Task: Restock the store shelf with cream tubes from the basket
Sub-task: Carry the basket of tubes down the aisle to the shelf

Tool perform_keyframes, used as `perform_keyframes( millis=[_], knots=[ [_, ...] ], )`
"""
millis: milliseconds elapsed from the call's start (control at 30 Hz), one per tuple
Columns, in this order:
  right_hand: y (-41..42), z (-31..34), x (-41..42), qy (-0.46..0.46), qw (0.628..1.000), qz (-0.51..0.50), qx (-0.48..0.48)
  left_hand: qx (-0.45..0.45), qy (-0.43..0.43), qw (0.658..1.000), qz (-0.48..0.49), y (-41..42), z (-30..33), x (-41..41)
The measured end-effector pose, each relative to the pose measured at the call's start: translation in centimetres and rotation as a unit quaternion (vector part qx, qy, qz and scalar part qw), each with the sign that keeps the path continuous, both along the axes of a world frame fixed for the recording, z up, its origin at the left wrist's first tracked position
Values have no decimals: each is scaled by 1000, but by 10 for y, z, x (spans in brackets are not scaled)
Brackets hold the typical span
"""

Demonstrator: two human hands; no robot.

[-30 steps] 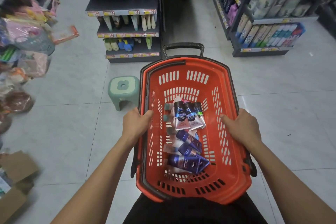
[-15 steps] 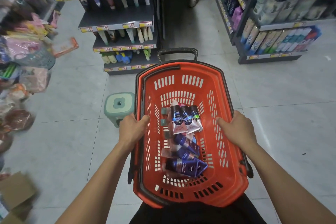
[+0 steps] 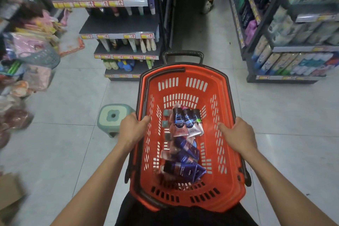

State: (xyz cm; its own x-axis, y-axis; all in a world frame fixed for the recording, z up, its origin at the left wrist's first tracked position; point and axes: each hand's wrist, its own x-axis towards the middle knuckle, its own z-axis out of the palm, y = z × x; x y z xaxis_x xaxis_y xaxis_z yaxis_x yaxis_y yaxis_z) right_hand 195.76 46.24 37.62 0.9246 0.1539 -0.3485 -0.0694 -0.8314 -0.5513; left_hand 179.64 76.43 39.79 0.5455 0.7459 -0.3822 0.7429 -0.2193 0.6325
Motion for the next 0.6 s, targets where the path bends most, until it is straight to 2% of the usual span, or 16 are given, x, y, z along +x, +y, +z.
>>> perform_keyframes(
  millis=[200,600],
  knots=[
    [21,-3,47,1,1000,17,-1,37,22,999,13,13,-3,45],
    [107,-3,147,5,1000,-26,-9,-18,-33,999,-11,111,-11,168]
  ],
)
